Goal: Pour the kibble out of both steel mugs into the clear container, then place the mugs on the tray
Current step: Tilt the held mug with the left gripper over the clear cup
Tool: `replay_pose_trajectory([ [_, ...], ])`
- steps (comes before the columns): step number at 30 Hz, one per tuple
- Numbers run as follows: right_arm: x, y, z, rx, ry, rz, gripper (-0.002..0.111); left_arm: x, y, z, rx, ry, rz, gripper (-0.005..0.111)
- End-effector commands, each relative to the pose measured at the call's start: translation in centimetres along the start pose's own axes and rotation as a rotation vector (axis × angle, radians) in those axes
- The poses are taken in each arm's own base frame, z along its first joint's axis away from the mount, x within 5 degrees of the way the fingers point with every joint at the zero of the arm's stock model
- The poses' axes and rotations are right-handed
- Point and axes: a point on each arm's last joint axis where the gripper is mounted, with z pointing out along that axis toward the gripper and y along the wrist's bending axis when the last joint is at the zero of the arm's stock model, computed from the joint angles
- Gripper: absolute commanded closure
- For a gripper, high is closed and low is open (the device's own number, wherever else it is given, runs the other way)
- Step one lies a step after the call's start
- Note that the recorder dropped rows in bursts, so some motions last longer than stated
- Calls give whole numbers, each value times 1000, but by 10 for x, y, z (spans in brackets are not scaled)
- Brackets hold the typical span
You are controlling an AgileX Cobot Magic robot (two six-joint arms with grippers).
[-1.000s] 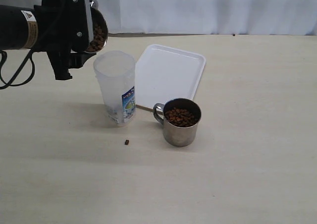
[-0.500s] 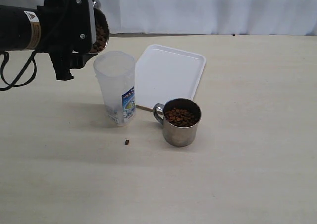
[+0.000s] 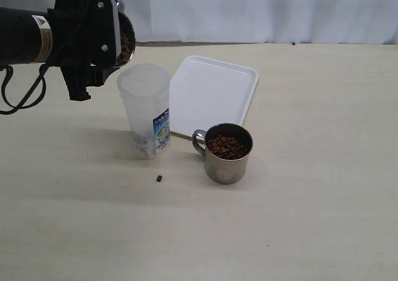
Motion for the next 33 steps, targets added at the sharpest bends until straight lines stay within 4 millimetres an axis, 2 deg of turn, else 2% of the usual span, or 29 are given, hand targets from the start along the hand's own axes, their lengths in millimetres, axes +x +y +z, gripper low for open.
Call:
replay_pose_trajectory([
  [1, 1, 0, 0, -3, -7, -7, 103, -4, 6, -2, -33, 25, 14, 107],
  [33, 1, 0, 0, -3, -7, -7, 103, -6, 11, 0, -42, 17, 136, 107],
])
